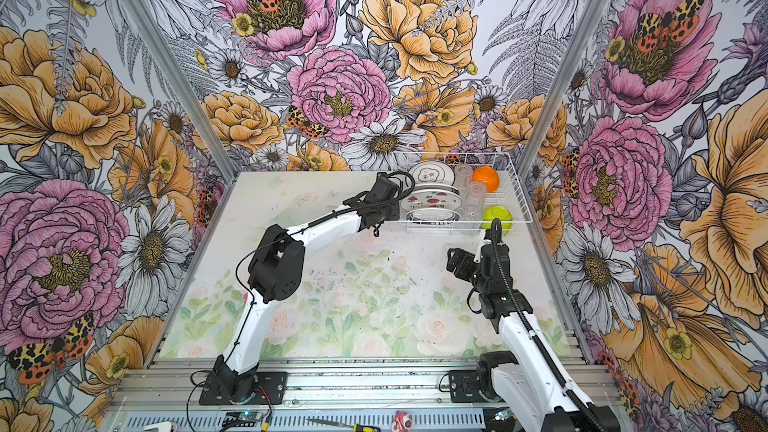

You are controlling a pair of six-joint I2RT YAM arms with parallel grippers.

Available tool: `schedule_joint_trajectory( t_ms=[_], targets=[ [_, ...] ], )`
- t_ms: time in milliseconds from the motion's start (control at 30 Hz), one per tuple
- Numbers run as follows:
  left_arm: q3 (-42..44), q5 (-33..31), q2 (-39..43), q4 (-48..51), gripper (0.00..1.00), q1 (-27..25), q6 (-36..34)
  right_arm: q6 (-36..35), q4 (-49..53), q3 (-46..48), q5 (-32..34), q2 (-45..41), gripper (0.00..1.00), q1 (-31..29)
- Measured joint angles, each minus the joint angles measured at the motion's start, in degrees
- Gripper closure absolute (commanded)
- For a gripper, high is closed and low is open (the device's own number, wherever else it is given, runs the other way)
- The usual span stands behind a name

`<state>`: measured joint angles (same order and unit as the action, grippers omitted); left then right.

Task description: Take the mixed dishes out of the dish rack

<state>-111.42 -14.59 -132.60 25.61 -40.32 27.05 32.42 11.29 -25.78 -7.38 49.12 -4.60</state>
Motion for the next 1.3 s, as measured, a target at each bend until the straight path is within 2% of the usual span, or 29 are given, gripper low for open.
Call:
schedule_joint_trajectory(
  t_ms=[367, 533, 667, 833, 1300],
  targets=[
    [-0.4, 0.1, -0.3, -0.2, 0.67, -0.1, 0.0, 0.6, 1.5, -0.3, 0.2, 0.1, 0.15, 0.0],
    [2.1, 0.2, 0.6, -3.1, 0.68, -0.1, 0.5, 0.8, 2.1, -0.4, 0.7, 0.0, 0.14, 0.1],
    [5.2, 0.2, 2.3, -5.0, 0.73, -0.1, 1.4, 0.8, 3.4, -1.4, 0.7, 0.0, 0.14, 0.3],
    [11.1, 0.2, 6.0, -6.9, 0.74, 0.0, 1.6, 0.6, 3.8, -2.7, 0.6, 0.1, 0.14, 0.5],
    [36.1, 0.5, 23.1, -12.0, 0.74, 0.0, 2.9, -0.8, 6.9, -5.7, -0.5, 1.0, 0.13, 1.7]
  ],
)
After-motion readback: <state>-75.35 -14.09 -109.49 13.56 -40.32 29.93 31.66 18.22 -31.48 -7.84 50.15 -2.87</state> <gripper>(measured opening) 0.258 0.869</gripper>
